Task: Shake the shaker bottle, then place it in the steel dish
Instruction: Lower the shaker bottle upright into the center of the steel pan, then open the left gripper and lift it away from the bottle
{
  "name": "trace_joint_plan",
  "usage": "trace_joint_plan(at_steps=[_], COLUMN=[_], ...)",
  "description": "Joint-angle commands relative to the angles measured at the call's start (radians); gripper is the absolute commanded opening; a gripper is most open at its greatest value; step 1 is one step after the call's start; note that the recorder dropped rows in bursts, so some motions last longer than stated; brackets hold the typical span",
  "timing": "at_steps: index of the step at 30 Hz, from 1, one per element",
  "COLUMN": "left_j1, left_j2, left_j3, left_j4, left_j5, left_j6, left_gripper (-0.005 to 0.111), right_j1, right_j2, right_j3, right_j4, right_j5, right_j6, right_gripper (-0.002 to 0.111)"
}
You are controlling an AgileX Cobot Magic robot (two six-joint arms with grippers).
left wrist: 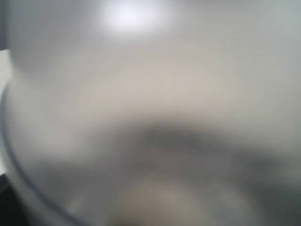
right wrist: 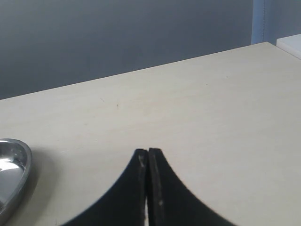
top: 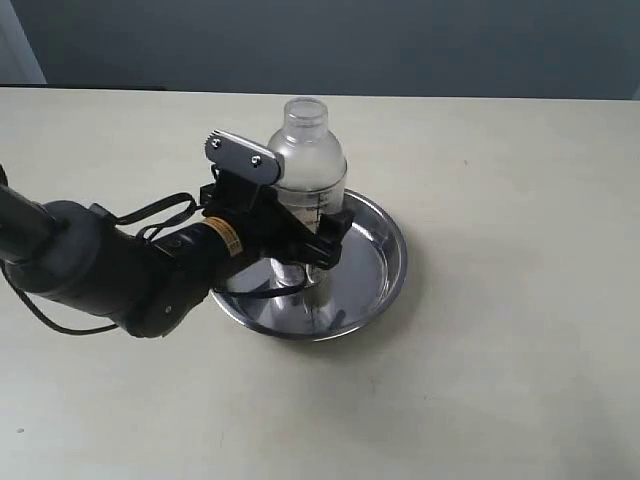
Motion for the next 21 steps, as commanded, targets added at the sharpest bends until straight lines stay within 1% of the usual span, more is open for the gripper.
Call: trace_joint_plan(at_steps=[1,7,13,20,21], left_j1=[-0.001,-0.001,-0.001,-0.001,-0.001], left_j2=[-0.046,-0.071,-0.119,-0.196,-0.209], left_j3=[0.017,0.059,0.093,0.093,0.093], left_j4=[-0.023,-0.070,-0.101,-0.101,-0.094], left_j5=[0.009,0.004,-0.031,0.085,0.126], left_j6=[0.019,0.038,0.060,0.060,0.060], left_gripper=[0.105,0.105,0.105,0.105,0.105], right_j1=[0.001,0.001,0.001,0.001,0.001], right_j2=[-0.005,-0.005,-0.005,-0.005,-0.005], right_j3=[0.002,0.002,0.002,0.002,0.002], right_j4=[0.000,0.000,0.000,0.000,0.000], right_j5=[-0.011,-0.011,-0.011,-0.011,-0.011], right_j6=[0.000,0.000,0.000,0.000,0.000], right_gripper=[-0.001,-0.001,-0.001,-0.001,-0.001])
